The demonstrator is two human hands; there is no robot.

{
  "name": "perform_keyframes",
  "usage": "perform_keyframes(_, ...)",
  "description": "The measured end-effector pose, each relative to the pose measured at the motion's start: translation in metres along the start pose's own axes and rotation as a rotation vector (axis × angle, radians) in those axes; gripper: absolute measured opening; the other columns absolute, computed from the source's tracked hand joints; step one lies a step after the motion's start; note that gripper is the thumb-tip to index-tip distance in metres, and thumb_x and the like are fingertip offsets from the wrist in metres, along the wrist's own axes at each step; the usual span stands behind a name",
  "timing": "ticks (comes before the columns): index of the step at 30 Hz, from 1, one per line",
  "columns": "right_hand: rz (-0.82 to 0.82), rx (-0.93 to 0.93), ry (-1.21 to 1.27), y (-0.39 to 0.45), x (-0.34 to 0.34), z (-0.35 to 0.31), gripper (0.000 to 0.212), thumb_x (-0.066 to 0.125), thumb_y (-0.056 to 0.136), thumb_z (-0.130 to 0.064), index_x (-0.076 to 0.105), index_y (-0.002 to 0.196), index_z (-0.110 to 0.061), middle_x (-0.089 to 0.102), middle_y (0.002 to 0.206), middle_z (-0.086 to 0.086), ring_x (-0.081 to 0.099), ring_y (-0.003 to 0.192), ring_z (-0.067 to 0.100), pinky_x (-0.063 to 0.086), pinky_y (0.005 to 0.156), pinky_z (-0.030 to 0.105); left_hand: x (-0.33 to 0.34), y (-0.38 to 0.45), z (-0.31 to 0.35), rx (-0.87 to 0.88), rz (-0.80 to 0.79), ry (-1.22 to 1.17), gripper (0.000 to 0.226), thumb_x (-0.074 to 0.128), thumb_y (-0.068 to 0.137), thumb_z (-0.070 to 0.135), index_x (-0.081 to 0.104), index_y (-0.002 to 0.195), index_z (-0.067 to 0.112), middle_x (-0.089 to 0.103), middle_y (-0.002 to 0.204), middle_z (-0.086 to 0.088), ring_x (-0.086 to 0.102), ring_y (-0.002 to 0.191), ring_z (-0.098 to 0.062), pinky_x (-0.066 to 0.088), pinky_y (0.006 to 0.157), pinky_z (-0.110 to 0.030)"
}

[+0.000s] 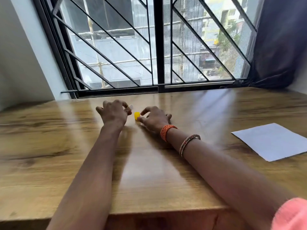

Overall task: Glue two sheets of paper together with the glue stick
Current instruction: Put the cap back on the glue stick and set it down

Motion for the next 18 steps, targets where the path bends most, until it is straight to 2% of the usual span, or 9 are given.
perform_keyframes(2, 0.022, 0.028, 0.022, 0.006, 0.003, 0.002, 0.037, 0.066, 0.079, -0.047, 0.062, 0.110, -0.025, 0.064, 0.118, 0.005, 0.049, 0.120, 0.025, 0.026, 0.097, 0.042, 0.003, 0.002, 0.000, -0.001, -0.006, 0.000, 0.020, 0.066, 0.082, 0.035, 0.070, 0.101, 0.028, 0.070, 0.104, -0.008, 0.042, 0.118, -0.028, 0.026, 0.093, -0.042)
perform_keyframes(5, -0.020, 0.012, -0.086, 0.011, 0.012, -0.001, 0.061, 0.067, 0.075, -0.054, 0.053, 0.126, -0.023, 0.055, 0.129, 0.008, 0.042, 0.125, 0.029, 0.028, 0.101, 0.042, 0.002, 0.003, -0.002, -0.020, 0.013, 0.034, 0.016, 0.067, 0.082, 0.031, 0.071, 0.097, 0.028, 0.070, 0.101, -0.008, 0.044, 0.116, -0.028, 0.026, 0.093, -0.042)
perform_keyframes(6, -0.030, 0.006, -0.092, 0.013, 0.014, -0.002, 0.060, 0.068, 0.075, -0.054, 0.053, 0.126, -0.025, 0.055, 0.130, 0.008, 0.041, 0.125, 0.029, 0.029, 0.102, 0.042, 0.002, 0.003, -0.005, -0.031, 0.017, 0.036, 0.015, 0.067, 0.082, 0.030, 0.071, 0.096, 0.027, 0.070, 0.101, -0.009, 0.044, 0.116, -0.028, 0.025, 0.093, -0.042)
perform_keyframes(8, -0.039, -0.006, -0.053, 0.018, 0.017, -0.005, 0.046, 0.069, 0.076, -0.049, 0.061, 0.116, -0.028, 0.059, 0.125, 0.007, 0.044, 0.123, 0.029, 0.030, 0.102, 0.040, 0.005, 0.003, -0.009, -0.049, 0.008, 0.035, 0.016, 0.067, 0.082, 0.029, 0.071, 0.098, 0.027, 0.069, 0.103, -0.010, 0.043, 0.117, -0.027, 0.025, 0.094, -0.042)
perform_keyframes(10, -0.025, -0.017, 0.020, 0.020, 0.017, -0.009, 0.032, 0.070, 0.077, -0.041, 0.067, 0.105, -0.025, 0.065, 0.116, 0.007, 0.049, 0.118, 0.028, 0.033, 0.102, 0.041, 0.009, 0.003, -0.010, -0.048, -0.006, 0.026, 0.019, 0.067, 0.083, 0.029, 0.070, 0.101, 0.027, 0.068, 0.105, -0.011, 0.042, 0.118, -0.027, 0.024, 0.095, -0.041)
perform_keyframes(12, 0.019, -0.013, 0.079, 0.019, 0.011, -0.010, 0.025, 0.069, 0.079, -0.033, 0.065, 0.099, -0.019, 0.067, 0.109, 0.008, 0.054, 0.111, 0.027, 0.035, 0.095, 0.038, 0.010, 0.004, -0.008, -0.023, -0.002, 0.003, 0.020, 0.065, 0.084, 0.030, 0.070, 0.102, 0.027, 0.069, 0.105, -0.010, 0.043, 0.118, -0.027, 0.024, 0.093, -0.041)
perform_keyframes(15, 0.094, -0.045, 0.103, 0.016, -0.005, -0.009, 0.022, 0.065, 0.081, -0.023, 0.059, 0.099, -0.013, 0.064, 0.106, 0.013, 0.058, 0.101, 0.033, 0.042, 0.083, 0.036, 0.011, 0.003, 0.007, 0.098, 0.006, -0.048, 0.021, 0.064, 0.084, 0.035, 0.070, 0.104, 0.031, 0.071, 0.102, -0.005, 0.043, 0.116, -0.026, 0.020, 0.080, -0.038)
perform_keyframes(18, 0.133, -0.108, 0.044, 0.012, -0.019, -0.008, 0.023, 0.069, 0.080, -0.022, 0.063, 0.100, -0.013, 0.067, 0.104, 0.014, 0.061, 0.099, 0.032, 0.049, 0.081, 0.037, 0.013, -0.006, 0.028, 0.239, 0.001, -0.038, 0.022, 0.063, 0.084, 0.039, 0.070, 0.104, 0.035, 0.071, 0.101, 0.000, 0.044, 0.115, -0.022, 0.015, 0.076, -0.035)
Point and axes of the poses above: each hand's wrist, its own y-axis towards the middle knuckle, its own x-axis out of the palm, z = x × y, the point moved 10 cm from there along y, towards the middle knuckle
